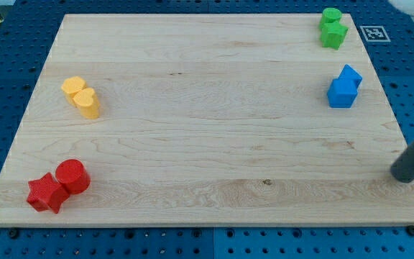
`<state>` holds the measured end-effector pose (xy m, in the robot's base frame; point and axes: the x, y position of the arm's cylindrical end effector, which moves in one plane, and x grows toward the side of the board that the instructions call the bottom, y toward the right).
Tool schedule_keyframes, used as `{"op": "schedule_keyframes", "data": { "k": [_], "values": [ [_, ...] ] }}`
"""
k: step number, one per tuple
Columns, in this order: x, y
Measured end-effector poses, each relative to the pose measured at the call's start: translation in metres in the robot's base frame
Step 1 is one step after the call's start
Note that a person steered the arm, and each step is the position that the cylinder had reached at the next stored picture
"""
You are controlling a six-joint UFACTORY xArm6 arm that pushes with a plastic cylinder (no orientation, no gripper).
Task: Push the blue cube to the center of the board
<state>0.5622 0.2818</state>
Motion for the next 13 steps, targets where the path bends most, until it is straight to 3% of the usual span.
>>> {"op": "schedule_keyframes", "data": {
  "k": [3, 6, 9, 13],
  "values": [
    [-0.086, 0.045],
    [-0.106, 0.045],
    [-0.143, -0.050],
    [-0.148, -0.145]
  ]
}}
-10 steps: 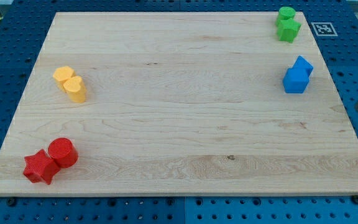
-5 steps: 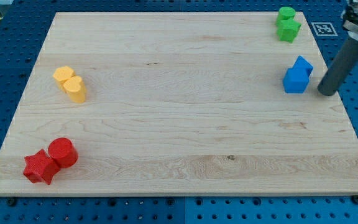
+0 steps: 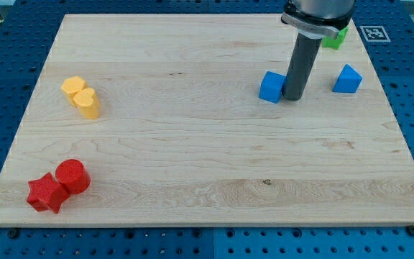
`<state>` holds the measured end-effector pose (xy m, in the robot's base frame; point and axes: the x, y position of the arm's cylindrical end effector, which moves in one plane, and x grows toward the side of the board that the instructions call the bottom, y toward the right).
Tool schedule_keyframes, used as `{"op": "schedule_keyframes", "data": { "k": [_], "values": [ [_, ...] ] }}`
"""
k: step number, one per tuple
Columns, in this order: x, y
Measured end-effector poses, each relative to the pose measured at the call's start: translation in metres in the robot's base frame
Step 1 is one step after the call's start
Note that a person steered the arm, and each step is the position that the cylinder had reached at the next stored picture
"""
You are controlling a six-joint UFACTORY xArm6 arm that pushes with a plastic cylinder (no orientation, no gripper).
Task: Push the blue cube to the center of the board
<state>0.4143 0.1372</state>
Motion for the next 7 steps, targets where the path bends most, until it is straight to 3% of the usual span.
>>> {"op": "schedule_keyframes", "data": {
  "k": [2, 4, 7],
  "values": [
    [0.000, -0.016],
    [-0.006, -0.076],
    [-0.017, -0.100]
  ]
}}
